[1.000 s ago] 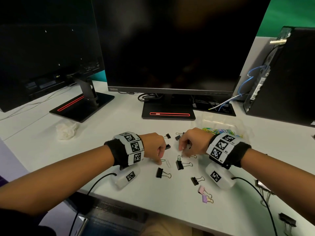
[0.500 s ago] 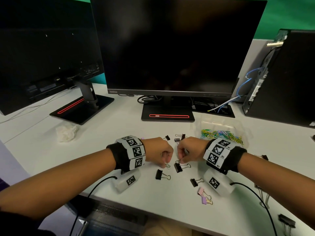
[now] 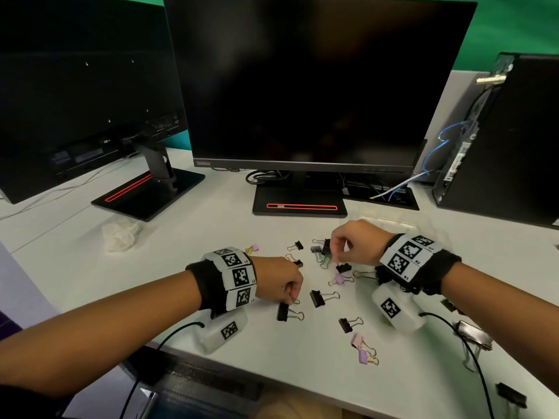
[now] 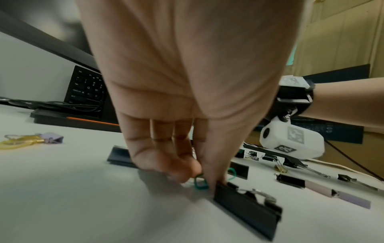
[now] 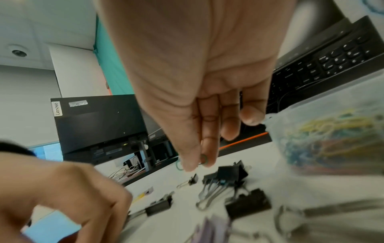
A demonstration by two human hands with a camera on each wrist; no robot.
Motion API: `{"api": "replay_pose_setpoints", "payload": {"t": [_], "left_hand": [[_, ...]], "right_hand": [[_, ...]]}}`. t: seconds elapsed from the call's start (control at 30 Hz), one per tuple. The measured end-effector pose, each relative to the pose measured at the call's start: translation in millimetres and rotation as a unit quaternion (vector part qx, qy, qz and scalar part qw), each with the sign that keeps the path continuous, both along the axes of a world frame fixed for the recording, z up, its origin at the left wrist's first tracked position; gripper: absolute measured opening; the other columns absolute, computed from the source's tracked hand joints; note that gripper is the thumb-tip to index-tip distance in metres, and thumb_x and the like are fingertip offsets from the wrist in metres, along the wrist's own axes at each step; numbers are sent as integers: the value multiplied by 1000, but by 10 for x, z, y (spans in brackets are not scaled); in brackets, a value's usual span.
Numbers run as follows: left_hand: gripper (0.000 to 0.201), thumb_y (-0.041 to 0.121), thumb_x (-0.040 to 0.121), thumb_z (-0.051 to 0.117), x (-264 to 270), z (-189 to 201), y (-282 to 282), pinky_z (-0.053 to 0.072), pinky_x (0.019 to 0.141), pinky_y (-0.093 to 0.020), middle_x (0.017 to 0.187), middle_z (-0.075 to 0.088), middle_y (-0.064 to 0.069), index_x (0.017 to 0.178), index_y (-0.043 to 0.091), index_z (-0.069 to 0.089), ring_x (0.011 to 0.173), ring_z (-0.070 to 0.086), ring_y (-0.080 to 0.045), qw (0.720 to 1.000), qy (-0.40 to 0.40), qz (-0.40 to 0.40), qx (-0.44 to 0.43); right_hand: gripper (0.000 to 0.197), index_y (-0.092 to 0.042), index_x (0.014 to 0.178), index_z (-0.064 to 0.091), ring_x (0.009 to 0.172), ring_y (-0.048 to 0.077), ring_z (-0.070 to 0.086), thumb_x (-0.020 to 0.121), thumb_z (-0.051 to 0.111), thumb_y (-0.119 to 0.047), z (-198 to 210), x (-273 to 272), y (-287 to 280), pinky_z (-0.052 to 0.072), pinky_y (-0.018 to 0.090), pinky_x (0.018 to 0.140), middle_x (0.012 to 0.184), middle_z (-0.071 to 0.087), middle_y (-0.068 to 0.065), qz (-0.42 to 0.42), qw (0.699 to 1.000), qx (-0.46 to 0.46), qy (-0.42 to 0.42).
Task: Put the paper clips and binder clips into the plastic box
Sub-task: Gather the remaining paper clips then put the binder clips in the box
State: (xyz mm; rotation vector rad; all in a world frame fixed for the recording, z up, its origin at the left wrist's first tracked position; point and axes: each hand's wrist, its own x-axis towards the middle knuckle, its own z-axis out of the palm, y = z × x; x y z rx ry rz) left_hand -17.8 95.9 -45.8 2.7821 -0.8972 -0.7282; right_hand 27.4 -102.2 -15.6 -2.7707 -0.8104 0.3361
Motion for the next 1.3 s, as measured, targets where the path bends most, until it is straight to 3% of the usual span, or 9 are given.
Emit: {"api": "replay_pose_setpoints", "payload": {"t": [0.1,0.37,0.5,0.63,0.8,0.9,1.07,1.17,1.3], "left_hand": [[18,19,89,59,-10,-9,6,30,59,-7,108,65,-9,104,9,62,84,46,-10,1000,-8,12,-15],[13,20,83,67,5,25,1,34,59,-10,100,68,-6,92,11,68,83,51,-9,999,-14,38,-34],[14,20,85,64,7,41,-20,32,56,-10,87,58,1,94,10,67,81,49,-10,999,-17,31,-17],[14,20,87,62,-8,26,-8,33,57,-9,90,63,-4,96,10,64,82,49,-9,1000,-16,22,-11],[20,7,86,51,32,174,-23,40,62,-13,96,70,-4,100,10,65,74,53,-8,997,-38,38,-62],[14,12,87,57,216,357,-86,39,64,-7,90,67,3,98,13,67,71,52,-2,985,-90,67,-128],[10,14,84,65,643,480,-376,42,65,-12,80,60,7,93,12,67,66,52,2,957,-149,120,-219],[11,8,83,64,825,504,-624,50,67,-18,69,59,7,94,7,68,60,53,0,950,-141,128,-249],[9,8,79,70,945,490,-998,56,80,-33,63,54,11,88,5,69,65,56,-13,945,-129,132,-269]], "right_hand": [[8,-23,76,63,67,-1,52,79,69,-18,76,88,-163,34,12,61,72,59,-15,-49,998,27,-35],[13,-22,67,66,70,8,58,76,72,-15,115,288,-709,35,10,56,74,67,-3,-160,984,11,-77],[11,-16,79,72,78,15,58,84,63,-18,37,302,-782,45,23,71,88,71,3,-189,977,7,-97],[15,-13,91,70,90,16,59,88,57,-18,52,268,-507,45,27,82,98,68,2,-145,983,34,-108],[13,-18,96,66,88,9,54,89,56,-20,58,184,7,41,21,79,98,64,-4,-53,995,25,-85],[12,-20,92,66,88,12,58,87,56,-19,71,160,68,46,25,78,95,65,-3,-59,994,24,-86],[15,-22,95,62,96,21,57,81,61,-26,16,57,-333,44,28,79,95,55,-2,-155,982,-61,-94],[15,-21,96,63,93,24,57,83,57,-21,-41,-39,-682,42,28,75,104,61,4,-184,970,-114,-110],[13,-20,90,68,90,26,61,84,56,-20,-82,-140,-1017,45,28,73,100,67,7,-213,963,-135,-95]]}}
